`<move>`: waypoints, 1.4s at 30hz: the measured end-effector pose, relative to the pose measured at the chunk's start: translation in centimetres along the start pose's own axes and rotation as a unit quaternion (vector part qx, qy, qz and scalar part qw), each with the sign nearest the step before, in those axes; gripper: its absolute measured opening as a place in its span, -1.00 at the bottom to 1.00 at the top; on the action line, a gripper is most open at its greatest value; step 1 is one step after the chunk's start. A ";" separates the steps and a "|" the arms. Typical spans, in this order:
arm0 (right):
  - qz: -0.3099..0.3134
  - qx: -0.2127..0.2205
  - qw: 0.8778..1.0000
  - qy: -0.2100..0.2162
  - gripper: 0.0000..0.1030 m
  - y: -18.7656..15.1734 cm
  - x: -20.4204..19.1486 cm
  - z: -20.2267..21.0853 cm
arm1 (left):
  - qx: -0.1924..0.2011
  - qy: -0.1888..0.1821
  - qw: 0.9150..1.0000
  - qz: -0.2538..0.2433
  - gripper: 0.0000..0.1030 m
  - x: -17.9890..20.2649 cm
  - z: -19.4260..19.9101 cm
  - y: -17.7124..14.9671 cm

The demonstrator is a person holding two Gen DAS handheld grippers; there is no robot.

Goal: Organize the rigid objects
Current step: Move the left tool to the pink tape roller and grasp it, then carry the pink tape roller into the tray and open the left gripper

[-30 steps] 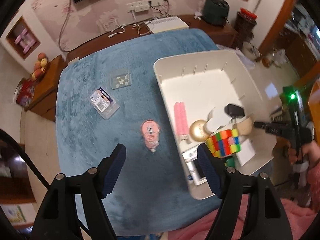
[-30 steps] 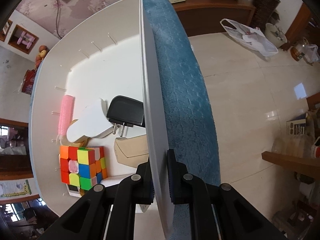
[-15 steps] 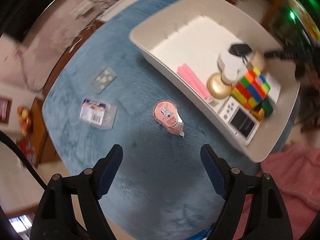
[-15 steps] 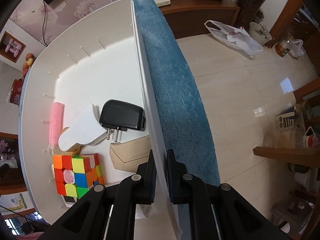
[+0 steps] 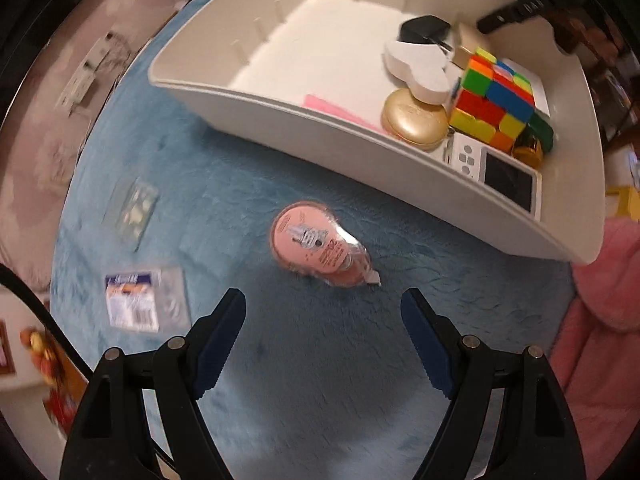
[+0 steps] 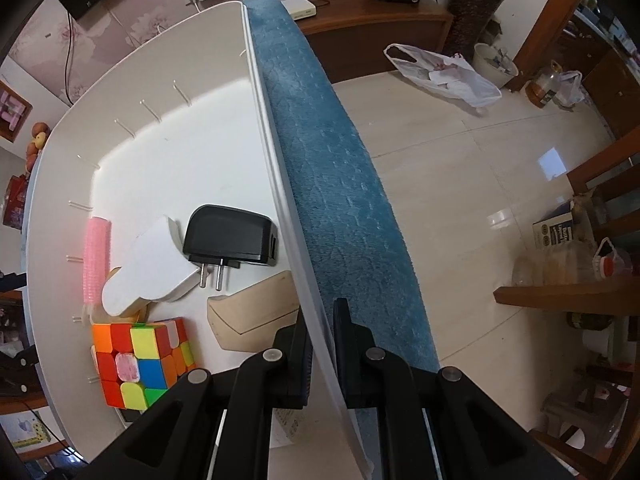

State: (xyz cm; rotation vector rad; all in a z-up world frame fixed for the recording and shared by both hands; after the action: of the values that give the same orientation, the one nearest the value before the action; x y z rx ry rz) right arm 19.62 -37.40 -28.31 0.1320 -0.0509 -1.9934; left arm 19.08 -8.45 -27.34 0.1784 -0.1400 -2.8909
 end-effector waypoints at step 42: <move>-0.043 0.017 0.999 -0.005 -0.76 -0.2 0.2 0.3 | 0.154 -0.032 0.986 -0.049 0.49 0.0 -3.6 0.7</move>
State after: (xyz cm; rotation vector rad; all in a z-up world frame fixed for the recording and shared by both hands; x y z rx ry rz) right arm 19.34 -37.53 -28.08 0.1482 -0.0876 -2.0801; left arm 19.76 -9.41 -30.84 0.1490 -0.6065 -2.9565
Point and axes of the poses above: each gripper's, at about its wrist camera, not at the fingertips, and z roughly against the way its jaws point, x to its right, y to its top, the point moved 9 cm from there along -z, roughly the way its jaws point, and after that the axes turned 9 degrees about -z, right-handed, at the moved point
